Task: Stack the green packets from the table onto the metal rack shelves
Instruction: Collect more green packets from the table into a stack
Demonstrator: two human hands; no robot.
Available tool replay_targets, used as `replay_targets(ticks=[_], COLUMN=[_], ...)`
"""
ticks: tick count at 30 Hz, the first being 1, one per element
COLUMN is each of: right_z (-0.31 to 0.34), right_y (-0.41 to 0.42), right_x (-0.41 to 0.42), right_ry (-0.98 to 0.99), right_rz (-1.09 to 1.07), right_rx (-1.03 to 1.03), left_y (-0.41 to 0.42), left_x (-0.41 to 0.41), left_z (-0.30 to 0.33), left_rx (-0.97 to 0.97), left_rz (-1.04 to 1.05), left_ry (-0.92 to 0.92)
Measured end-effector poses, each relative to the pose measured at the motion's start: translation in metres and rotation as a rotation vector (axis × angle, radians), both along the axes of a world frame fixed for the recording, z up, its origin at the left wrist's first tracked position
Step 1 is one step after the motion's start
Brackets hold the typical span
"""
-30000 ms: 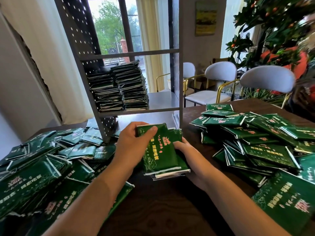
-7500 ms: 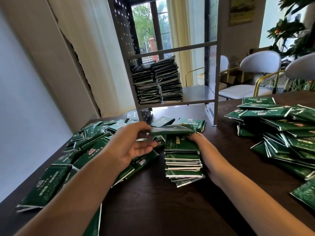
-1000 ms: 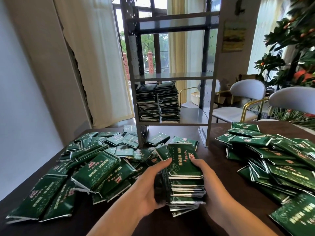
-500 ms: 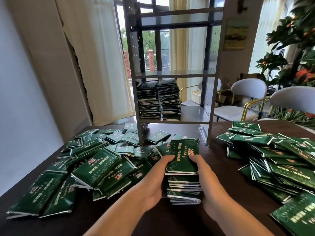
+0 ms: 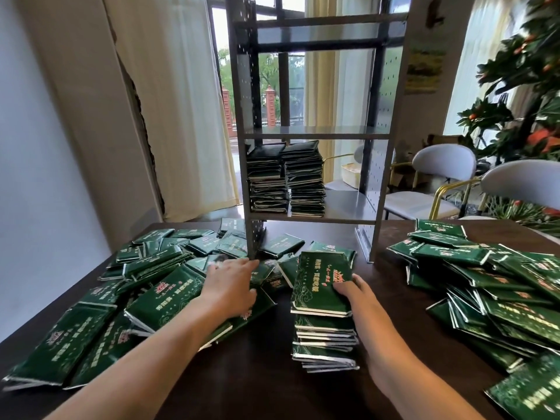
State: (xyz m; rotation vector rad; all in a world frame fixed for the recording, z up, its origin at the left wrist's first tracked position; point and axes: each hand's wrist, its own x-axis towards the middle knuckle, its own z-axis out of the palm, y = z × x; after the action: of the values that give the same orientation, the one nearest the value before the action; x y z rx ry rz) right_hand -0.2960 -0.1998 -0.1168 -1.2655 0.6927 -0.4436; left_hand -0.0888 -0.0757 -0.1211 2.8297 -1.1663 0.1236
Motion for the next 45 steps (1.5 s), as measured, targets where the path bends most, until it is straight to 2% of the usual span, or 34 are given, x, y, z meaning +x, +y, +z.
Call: replay_targets(ticks=[2,4,6,9,11,14,17,25,31,33,37,43,45], right_z=[0.004,0.012,0.012,0.012,0.013,0.014,0.011,0.011,0.011,0.013,0.014,0.017,0.018], right_y=[0.005,0.007,0.003,-0.003,-0.004,-0.003,-0.003,0.0,0.002,0.003,0.005,-0.004,-0.005], right_x=[-0.003,-0.007,-0.005,-0.005,-0.004,-0.001,0.001,0.002,0.001,0.001,-0.001,-0.009,-0.01], right_ry=[-0.026,-0.057,-0.062,-0.092,-0.089,-0.002,-0.007,0.001,-0.015,-0.024,-0.085,-0.115,-0.114], right_rz=[0.009,0.004,0.003,0.037,0.079,0.092,0.055,0.049,0.048,0.049,0.035,0.054,0.066], right_rx=[-0.029,-0.09,-0.193,-0.345,-0.398,-0.445,-0.455,-0.442,-0.422,-0.419,-0.384,-0.156,-0.081], left_y=[-0.002,0.0,0.003,0.005,0.006,0.01,0.016,0.028,0.022,0.018,0.011,0.014,0.015], left_x=[0.004,0.005,0.005,0.001,-0.006,-0.013,-0.016,-0.048,-0.07,-0.079,-0.085,-0.098,-0.1], left_z=[-0.006,-0.011,-0.013,-0.009,0.0,0.009,0.015,0.048,0.056,0.05,0.024,0.022,0.025], left_rx=[0.081,0.057,-0.034,-0.295,-0.367,-0.3,-0.294,-0.838,-1.052,-1.051,-0.974,-0.893,-0.994], left_rz=[-0.013,-0.063,-0.097,-0.143,-0.178,-0.234,-0.234,-0.149,-0.245,-0.253,-0.243,-0.283,-0.267], left_ry=[-0.067,-0.2,-0.289,-0.29,-0.227,-0.073,0.005,0.244,0.429,0.501,0.522,0.643,0.759])
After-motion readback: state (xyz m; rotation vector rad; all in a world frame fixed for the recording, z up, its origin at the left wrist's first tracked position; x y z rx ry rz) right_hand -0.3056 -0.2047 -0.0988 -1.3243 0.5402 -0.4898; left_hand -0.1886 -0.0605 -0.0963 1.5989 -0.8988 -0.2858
